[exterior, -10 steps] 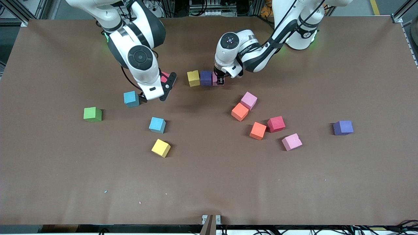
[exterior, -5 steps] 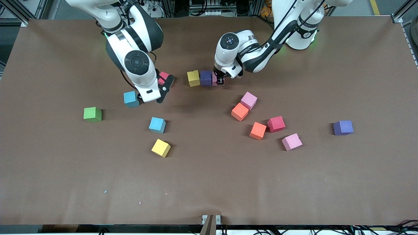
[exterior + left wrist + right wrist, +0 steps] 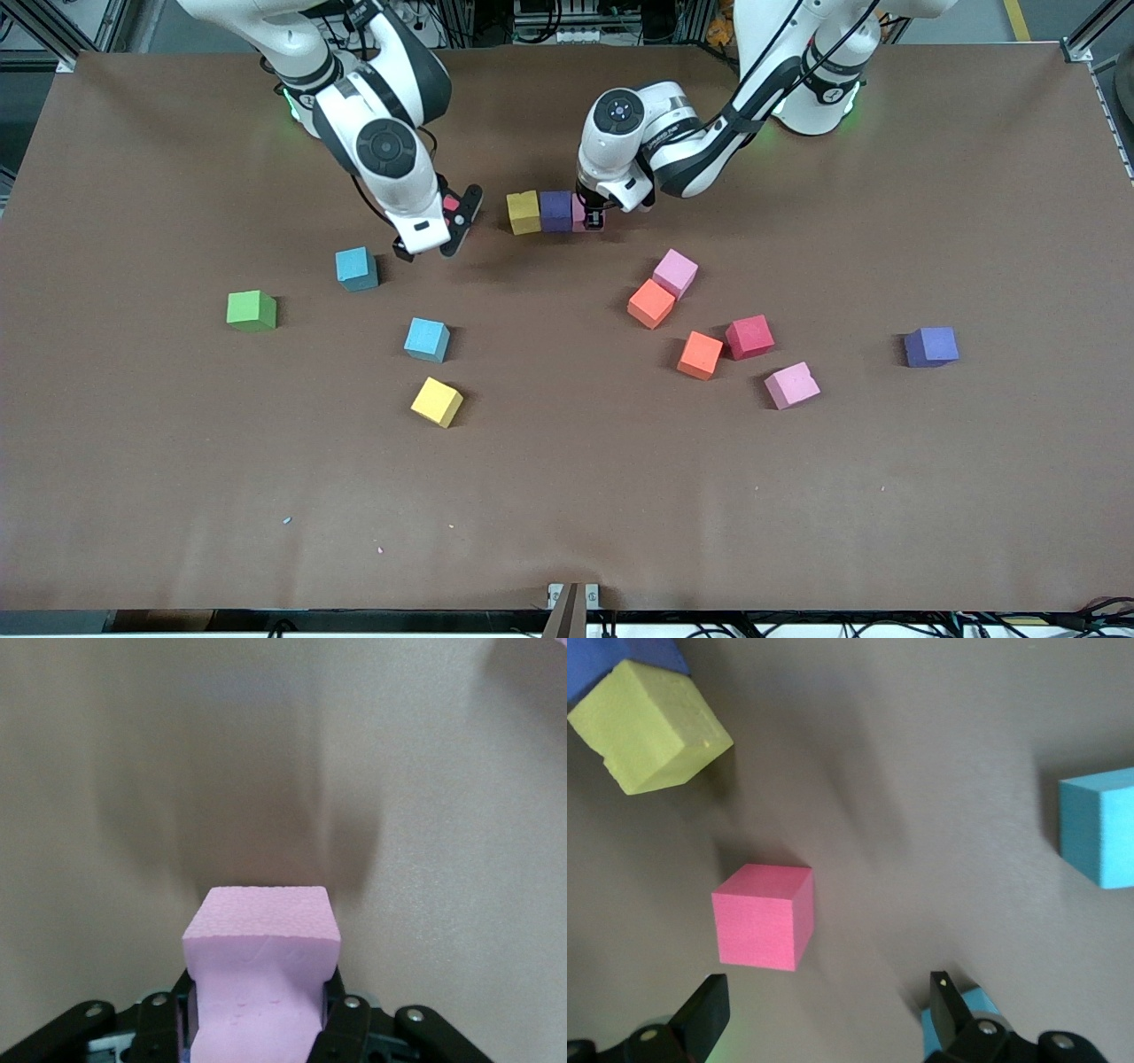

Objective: Arrange 11 blocks into digit 3

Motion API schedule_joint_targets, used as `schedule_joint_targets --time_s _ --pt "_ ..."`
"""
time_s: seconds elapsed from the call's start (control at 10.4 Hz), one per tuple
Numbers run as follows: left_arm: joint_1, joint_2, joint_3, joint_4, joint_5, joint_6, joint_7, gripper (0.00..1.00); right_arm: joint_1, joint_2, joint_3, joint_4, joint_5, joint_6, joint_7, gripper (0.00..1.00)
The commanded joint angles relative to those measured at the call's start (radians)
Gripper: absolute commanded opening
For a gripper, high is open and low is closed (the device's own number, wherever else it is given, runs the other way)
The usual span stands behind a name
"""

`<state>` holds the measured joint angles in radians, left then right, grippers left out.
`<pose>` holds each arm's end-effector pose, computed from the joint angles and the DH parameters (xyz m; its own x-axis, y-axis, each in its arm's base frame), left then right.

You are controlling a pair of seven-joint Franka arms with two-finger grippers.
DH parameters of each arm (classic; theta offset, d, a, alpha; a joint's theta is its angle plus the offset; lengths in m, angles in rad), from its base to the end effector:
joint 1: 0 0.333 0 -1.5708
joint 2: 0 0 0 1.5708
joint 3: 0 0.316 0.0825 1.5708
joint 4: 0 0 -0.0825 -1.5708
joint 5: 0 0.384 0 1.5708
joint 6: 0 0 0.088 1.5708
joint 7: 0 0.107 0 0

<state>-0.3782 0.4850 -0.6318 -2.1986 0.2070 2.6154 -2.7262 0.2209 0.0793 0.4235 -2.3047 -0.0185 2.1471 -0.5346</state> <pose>0.2891 -0.4781 0.2053 -0.0351 0.9925 -0.1170 0.9911 0.0195 -0.1317 0.3933 0.2953 0.2980 0.3504 0.9180 -0.1857 0.9167 -0.3768 -0.1329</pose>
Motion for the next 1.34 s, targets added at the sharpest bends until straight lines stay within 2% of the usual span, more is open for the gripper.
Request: schedule_joint_targets --time_s 0.0,0.19,0.38,0.48,0.67,0.77,0.86,0.96,1.25 --pt "-0.016 0.024 0.001 0.025 0.038 0.005 -0.089 0.0 0.012 -0.055 0.017 -0.151 0.023 0.141 0.002 1.0" --pt "-0.022 0.026 0.009 0.025 0.038 0.005 -0.089 0.0 0.015 -0.044 0.037 -0.244 0.023 0.282 0.004 1.0" --pt "-0.025 0.024 0.014 0.025 0.04 0.005 -0.089 0.0 0.021 -0.032 0.041 -0.269 0.023 0.327 0.004 1.0" --pt "-0.024 0.024 0.014 0.026 0.04 0.005 -0.087 0.16 0.021 -0.026 0.044 -0.271 0.023 0.327 0.004 1.0" --pt "-0.024 0.024 0.014 0.026 0.04 0.005 -0.087 0.31 0.023 -0.01 0.063 -0.271 0.025 0.329 0.005 1.0" --pt "-0.024 0.024 0.014 0.028 0.04 0.002 -0.087 0.41 0.023 -0.006 0.063 -0.271 0.025 0.333 0.005 1.0" --pt "-0.025 0.024 0.014 0.028 0.041 0.0 -0.086 0.56 0.023 0.005 0.063 -0.272 0.025 0.349 0.005 1.0" --pt "-0.025 0.023 0.014 0.028 0.051 -0.001 -0.086 1.0 0.024 0.017 0.063 -0.28 0.025 0.376 0.004 1.0" --pt "-0.025 0.02 0.012 0.031 0.075 -0.015 -0.086 1.0 0.028 0.037 0.064 -0.285 0.025 0.392 0.004 1.0"
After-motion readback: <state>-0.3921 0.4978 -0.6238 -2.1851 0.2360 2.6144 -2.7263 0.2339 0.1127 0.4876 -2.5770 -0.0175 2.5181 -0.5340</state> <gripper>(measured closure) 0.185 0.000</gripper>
